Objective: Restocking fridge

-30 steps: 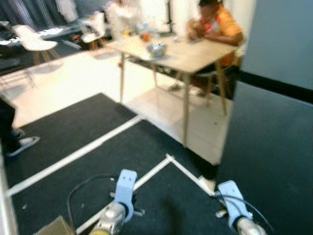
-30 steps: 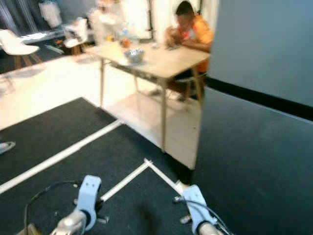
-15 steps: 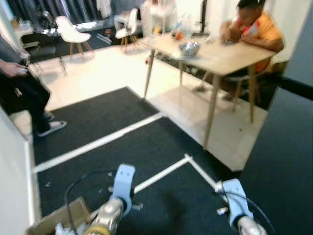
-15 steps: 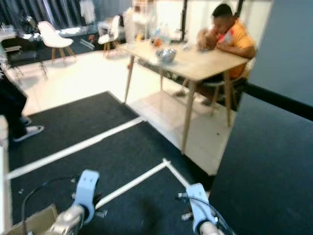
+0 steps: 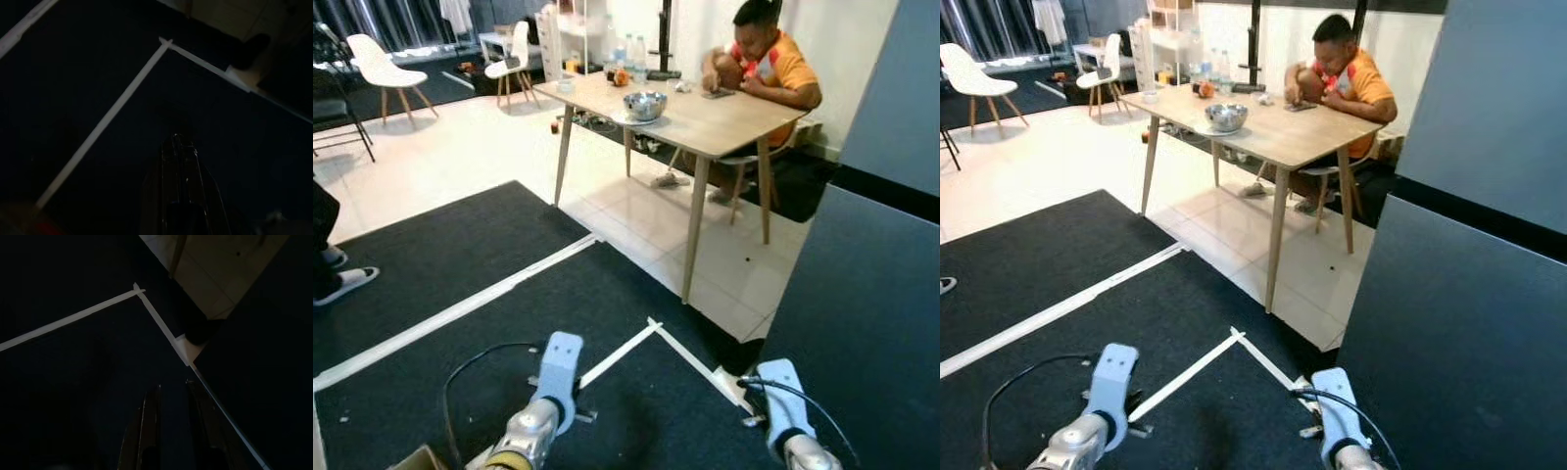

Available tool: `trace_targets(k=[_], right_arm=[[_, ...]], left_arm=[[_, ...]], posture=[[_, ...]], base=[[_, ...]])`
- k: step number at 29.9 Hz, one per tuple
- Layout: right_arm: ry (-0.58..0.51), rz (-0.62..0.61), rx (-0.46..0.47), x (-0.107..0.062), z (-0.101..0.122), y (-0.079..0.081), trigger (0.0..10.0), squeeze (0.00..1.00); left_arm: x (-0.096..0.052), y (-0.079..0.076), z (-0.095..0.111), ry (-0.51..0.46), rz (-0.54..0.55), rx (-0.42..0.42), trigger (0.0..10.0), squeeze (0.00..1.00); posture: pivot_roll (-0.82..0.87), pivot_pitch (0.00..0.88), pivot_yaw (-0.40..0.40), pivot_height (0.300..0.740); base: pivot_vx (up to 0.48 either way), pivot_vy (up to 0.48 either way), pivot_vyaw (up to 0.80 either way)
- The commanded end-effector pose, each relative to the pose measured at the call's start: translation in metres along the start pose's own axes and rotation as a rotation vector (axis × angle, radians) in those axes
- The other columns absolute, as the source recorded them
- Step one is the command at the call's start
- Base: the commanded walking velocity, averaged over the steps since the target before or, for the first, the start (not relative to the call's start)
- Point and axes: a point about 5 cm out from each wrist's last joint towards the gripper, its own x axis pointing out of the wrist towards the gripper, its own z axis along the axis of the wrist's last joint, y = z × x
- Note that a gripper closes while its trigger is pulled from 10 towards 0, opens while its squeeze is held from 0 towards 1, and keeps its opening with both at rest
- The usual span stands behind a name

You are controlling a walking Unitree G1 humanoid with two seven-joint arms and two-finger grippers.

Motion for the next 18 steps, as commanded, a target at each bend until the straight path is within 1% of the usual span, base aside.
trace_targets(k=[1,14,18], right_arm=[[-0.004,0.001,0.009,0.0010,0.0030,0.0003,10.0,0.00],[-0.006,0.005,0.001,0.0012,0.0041,0.0001,10.0,0.00],[0.007,0.006,-0.004,0.0001,-0.0003,-0.0001,10.0,0.00]], left_arm=[[-0.0009,0.0003,-0.0034,0.014,0.000,0.000,10.0,0.00],[-0.0007,0.0000,-0.0038,0.023,-0.006,0.013,10.0,0.00],[-0.0021,0.0006,-0.0085,0.040,-0.004,0.016,10.0,0.00]], posture=[[-0.15,0.000,0.027,0.740],[-0.15,0.000,0.026,0.740],[-0.15,0.000,0.030,0.740]], base=[[0.386,0.000,0.00],[0.376,0.000,0.00],[0.352,0.000,0.00]])
